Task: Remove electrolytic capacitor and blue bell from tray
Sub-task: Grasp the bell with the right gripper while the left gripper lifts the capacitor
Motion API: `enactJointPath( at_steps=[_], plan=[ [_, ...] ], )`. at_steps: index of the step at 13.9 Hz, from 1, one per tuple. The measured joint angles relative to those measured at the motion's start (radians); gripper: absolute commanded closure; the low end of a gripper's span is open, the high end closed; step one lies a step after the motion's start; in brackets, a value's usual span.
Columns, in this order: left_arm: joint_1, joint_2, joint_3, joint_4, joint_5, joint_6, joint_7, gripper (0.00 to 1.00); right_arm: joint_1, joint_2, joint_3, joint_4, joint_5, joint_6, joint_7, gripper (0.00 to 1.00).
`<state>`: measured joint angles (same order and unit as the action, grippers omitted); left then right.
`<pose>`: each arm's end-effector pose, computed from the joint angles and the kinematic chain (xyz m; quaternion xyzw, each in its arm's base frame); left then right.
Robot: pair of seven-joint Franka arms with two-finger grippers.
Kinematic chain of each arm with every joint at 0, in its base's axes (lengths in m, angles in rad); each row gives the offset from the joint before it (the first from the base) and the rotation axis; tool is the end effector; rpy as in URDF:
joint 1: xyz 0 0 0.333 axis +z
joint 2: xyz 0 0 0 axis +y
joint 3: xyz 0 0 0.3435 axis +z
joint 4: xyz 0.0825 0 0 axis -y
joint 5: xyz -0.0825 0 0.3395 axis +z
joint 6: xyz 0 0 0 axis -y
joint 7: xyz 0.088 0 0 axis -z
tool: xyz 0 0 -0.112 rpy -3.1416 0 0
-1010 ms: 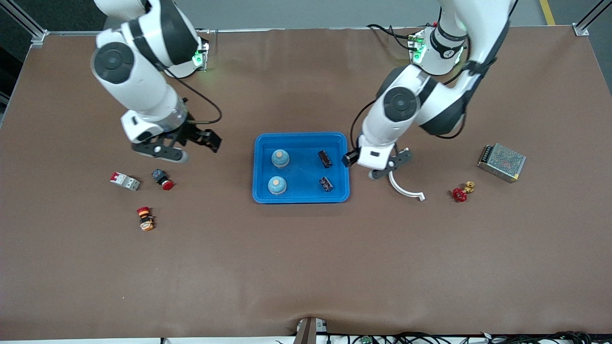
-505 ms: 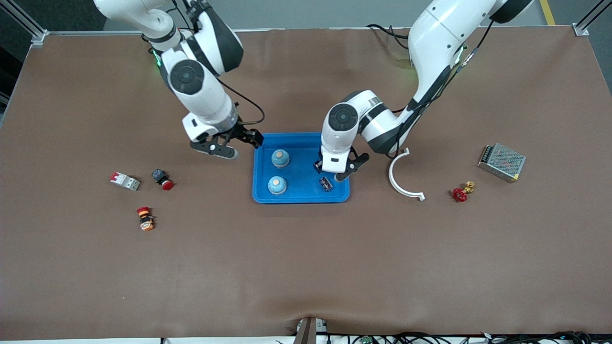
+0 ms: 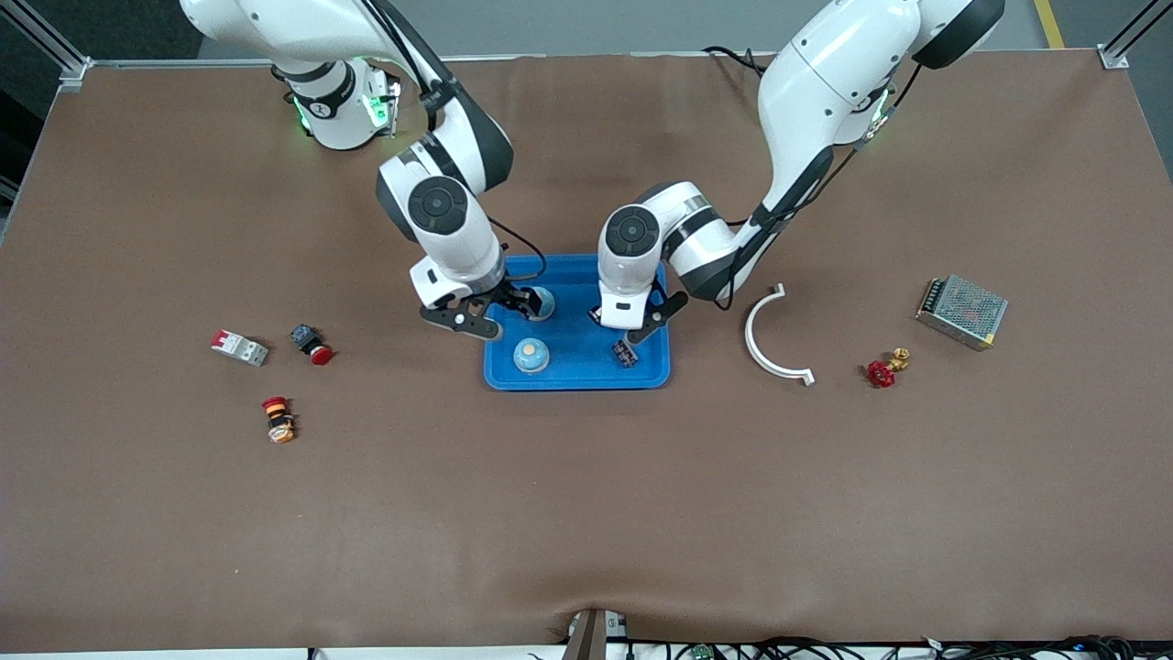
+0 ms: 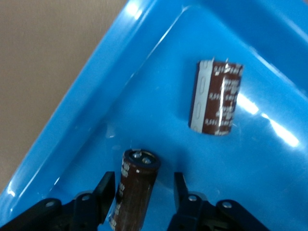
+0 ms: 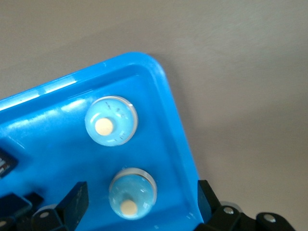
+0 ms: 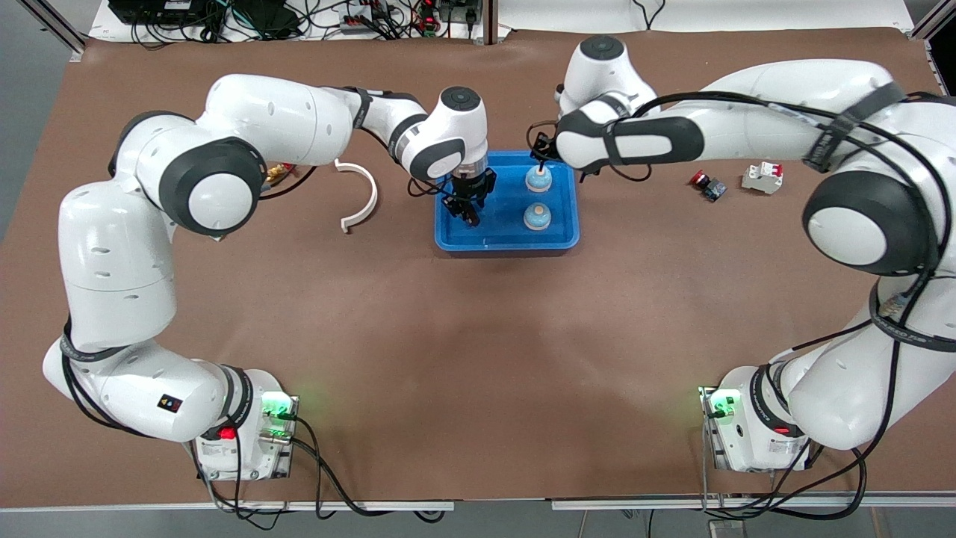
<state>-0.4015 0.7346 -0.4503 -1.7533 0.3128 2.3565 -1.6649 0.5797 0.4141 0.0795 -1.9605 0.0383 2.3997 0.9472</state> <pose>0.4542 -0.4561 0.2276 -0.9417 -0.3332 0.0462 0.0058 0.4758 0.3647 0.3181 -0.9865 0.1607 0.0119 0.0295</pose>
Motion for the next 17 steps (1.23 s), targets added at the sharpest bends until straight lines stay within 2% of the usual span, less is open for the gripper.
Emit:
enactJointPath(
  at_steps=[1, 4, 6, 10, 14, 17],
  plan=[
    [-0.002, 0.001, 0.000, -0.002, 0.000, -0.003, -0.004, 1.00, 0.013, 0.020, 0.000, 0.003, -0.001, 0.024, 0.017, 0.00],
    [-0.003, -0.001, 0.000, -0.003, 0.001, -0.017, -0.004, 1.00, 0.041, 0.046, 0.000, 0.008, -0.001, 0.056, 0.038, 0.00],
    [-0.002, -0.019, 0.000, -0.002, 0.009, -0.080, -0.004, 1.00, 0.054, 0.048, 0.000, 0.008, -0.001, 0.055, 0.039, 0.00],
    [0.039, -0.136, 0.000, -0.003, 0.013, -0.159, 0.011, 1.00, 0.084, 0.070, -0.001, 0.008, -0.001, 0.055, 0.050, 0.00],
    [0.182, -0.270, -0.014, -0.097, 0.013, -0.181, 0.181, 1.00, 0.104, 0.110, -0.005, 0.008, -0.006, 0.065, 0.054, 0.00],
    [0.395, -0.350, -0.104, -0.208, 0.013, -0.181, 0.363, 1.00, 0.105, 0.116, -0.007, 0.010, -0.014, 0.067, 0.061, 0.00]
  ],
)
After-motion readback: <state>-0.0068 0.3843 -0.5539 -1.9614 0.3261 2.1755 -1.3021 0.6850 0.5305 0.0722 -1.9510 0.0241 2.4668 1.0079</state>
